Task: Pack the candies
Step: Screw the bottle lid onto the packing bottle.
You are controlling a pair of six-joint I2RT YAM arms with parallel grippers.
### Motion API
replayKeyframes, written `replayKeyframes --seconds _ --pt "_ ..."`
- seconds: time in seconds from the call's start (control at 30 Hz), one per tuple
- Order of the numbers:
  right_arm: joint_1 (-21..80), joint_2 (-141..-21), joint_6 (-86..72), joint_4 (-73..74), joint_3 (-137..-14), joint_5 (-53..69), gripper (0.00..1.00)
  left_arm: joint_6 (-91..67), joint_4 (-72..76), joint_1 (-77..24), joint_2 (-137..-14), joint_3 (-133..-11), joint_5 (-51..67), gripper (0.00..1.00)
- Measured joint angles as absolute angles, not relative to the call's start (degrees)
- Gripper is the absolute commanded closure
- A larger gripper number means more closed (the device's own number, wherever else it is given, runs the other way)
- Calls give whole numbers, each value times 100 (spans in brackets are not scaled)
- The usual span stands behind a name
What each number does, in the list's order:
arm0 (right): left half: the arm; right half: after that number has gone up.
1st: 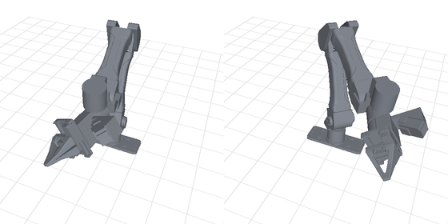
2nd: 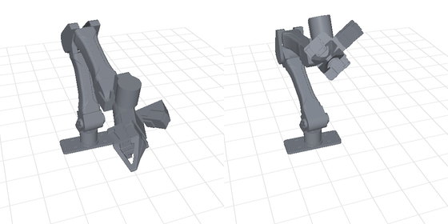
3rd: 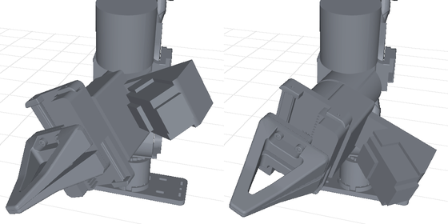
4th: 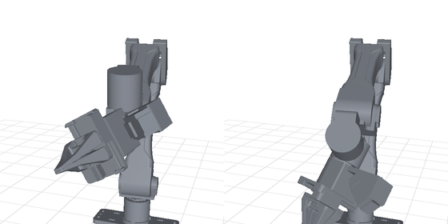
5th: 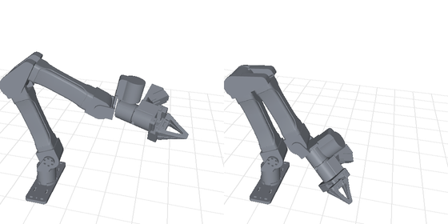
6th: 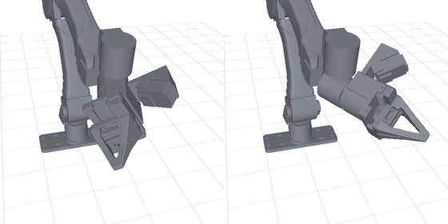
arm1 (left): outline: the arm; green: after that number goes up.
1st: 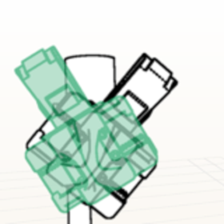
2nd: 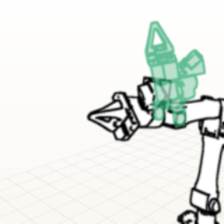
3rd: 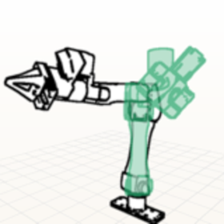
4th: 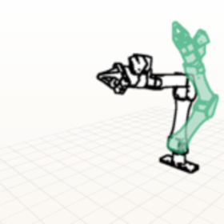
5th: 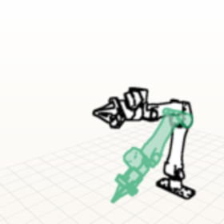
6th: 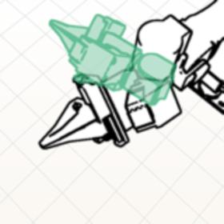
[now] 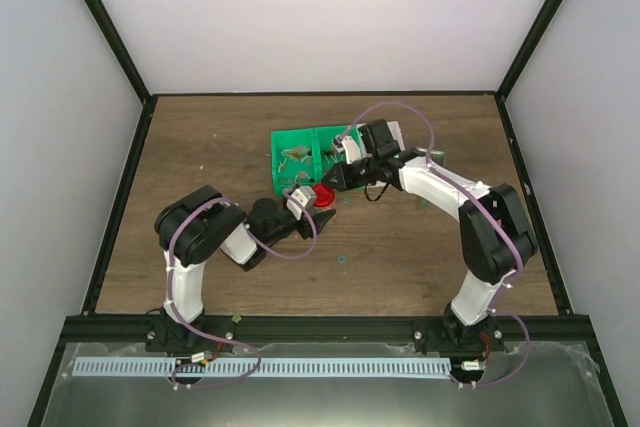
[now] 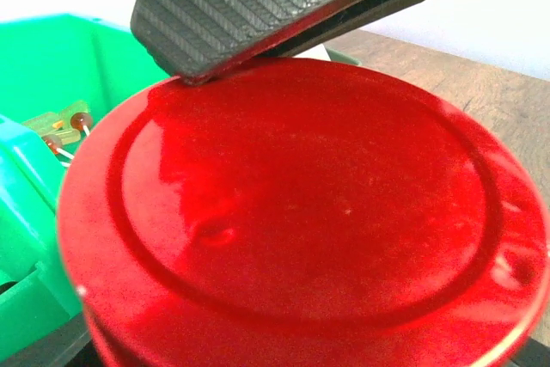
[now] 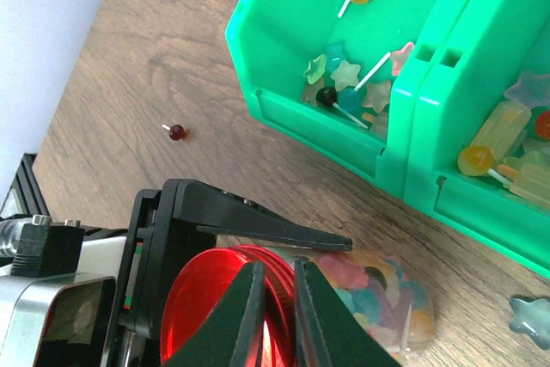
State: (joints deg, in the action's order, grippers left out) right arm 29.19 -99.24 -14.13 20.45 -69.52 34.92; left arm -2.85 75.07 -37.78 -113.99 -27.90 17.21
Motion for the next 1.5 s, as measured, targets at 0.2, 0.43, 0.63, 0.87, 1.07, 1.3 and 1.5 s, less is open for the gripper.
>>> replayKeyframes --seconds 0.2,0.43,0.63,0.87,1.07,1.3,1.5 --pt "2877 -9686 -1431 1627 -6569 3496 99 -235 7496 -3774 -11399 -2797 1778 31" --pt "2788 -9323 -1507 947 -5846 3636 99 -30 7124 -3800 -11227 -2827 1905 31" --pt "2749 -9011 -1579 515 -5347 3601 99 123 6893 -3800 -11168 -2899 2073 31" --pt "2749 -8600 -1772 381 -4917 3448 99 150 6788 -3782 -11166 -2958 2178 31" --pt "2827 -8302 -1905 681 -4757 3575 99 8 6648 -3730 -11192 -3114 2078 31" --pt "3564 -8276 -1944 1732 -4418 4110 99 -130 6560 -3695 -11284 -3310 1796 31" --pt "2985 -8202 -1979 2010 -4775 3913 80 -128 6785 -3693 -11380 -3256 1815 31"
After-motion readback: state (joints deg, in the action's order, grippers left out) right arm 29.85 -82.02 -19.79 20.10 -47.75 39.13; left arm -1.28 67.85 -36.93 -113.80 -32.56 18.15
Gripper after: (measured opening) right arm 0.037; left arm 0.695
